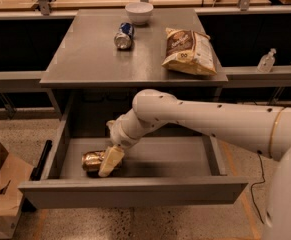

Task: Pick orange can from top drawer and place on counter

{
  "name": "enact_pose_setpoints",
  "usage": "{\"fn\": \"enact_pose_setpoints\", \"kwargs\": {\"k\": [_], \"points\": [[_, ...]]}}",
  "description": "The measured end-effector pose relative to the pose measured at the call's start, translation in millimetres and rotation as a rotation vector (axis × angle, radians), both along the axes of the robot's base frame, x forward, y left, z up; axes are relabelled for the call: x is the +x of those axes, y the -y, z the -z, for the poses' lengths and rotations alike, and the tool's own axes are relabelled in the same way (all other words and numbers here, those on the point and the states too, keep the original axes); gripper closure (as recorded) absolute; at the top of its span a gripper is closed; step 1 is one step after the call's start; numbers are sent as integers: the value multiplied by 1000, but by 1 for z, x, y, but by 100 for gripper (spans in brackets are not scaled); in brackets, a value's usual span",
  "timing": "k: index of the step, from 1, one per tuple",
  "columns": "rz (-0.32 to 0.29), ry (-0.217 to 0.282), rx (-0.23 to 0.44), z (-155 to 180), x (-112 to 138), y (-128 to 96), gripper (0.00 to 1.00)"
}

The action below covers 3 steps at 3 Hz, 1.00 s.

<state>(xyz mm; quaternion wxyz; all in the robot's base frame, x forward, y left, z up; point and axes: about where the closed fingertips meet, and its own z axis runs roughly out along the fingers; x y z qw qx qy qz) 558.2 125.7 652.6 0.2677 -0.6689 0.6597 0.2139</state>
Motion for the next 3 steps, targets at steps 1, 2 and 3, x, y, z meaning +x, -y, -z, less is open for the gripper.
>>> {"fn": "enact_pose_setpoints", "kwargs": {"k": [1,2,3], "points": [[35,-60,65,28,0,-20,0],[34,-91,78,44,-5,-30,16],[63,-80,74,41,-9,-18,40]]}}
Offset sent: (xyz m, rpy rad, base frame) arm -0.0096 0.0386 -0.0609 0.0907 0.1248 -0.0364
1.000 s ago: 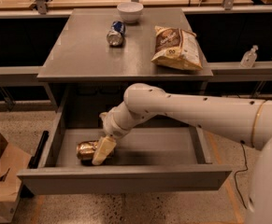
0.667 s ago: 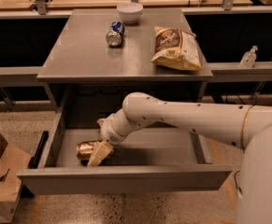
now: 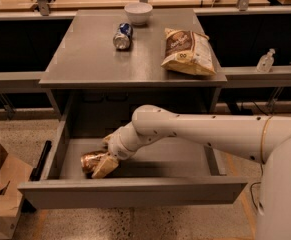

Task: Pick orange can from top drawer and place on counter

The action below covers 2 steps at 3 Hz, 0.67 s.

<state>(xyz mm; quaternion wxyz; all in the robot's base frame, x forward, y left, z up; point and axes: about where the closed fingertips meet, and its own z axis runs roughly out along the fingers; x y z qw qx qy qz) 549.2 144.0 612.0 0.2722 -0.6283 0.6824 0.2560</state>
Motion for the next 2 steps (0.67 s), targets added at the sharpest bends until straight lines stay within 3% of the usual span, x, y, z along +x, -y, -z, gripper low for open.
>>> {"fn": "enact_pose_setpoints", "kwargs": {"k": [2], "points": [[56,101,-10,-51,-8,39,87]]}}
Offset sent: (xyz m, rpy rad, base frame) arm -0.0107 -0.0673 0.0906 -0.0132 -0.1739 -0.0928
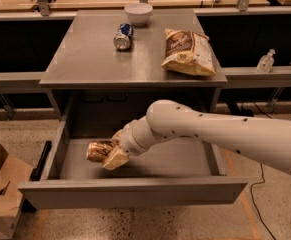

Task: Pick orange can from top drawer and place on counter

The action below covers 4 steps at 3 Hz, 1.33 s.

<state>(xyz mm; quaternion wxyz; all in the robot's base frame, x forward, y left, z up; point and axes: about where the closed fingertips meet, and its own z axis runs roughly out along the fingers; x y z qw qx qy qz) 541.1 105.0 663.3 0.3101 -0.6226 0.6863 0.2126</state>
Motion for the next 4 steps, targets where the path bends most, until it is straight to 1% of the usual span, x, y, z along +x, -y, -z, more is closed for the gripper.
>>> {"fn": "enact_pose_setpoints", "kwargs": {"k": [1,2,3,4], "points": [[-4,27,18,-42,1,25,100],[-20,32,26,-103,-2,69,100],[-51,83,-21,-165,12,105,100],[-77,82,-33,-189,12,116,100]]}}
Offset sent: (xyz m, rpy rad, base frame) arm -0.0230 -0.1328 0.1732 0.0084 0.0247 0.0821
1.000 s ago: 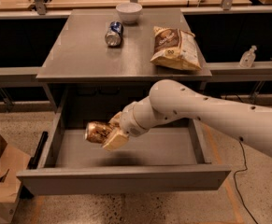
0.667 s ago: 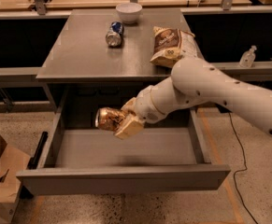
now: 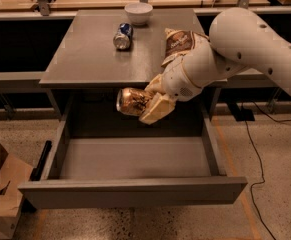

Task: Pick orange can from top drawer and place on counter

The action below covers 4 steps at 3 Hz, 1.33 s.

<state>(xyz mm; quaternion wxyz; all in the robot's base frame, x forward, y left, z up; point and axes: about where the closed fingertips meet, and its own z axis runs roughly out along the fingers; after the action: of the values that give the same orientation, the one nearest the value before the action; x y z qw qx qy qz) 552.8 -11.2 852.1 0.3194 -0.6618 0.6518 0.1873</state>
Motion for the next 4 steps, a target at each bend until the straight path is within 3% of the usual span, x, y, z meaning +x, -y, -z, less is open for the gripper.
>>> {"fn": "enact_pose_setpoints", "kwargs": {"k": [1,2,4], "points": [[6,-26,11,9,-2,-2,100],[12,-12,12,17,21,-6,100],[-5,87,-33,9,109,-17,100]]}}
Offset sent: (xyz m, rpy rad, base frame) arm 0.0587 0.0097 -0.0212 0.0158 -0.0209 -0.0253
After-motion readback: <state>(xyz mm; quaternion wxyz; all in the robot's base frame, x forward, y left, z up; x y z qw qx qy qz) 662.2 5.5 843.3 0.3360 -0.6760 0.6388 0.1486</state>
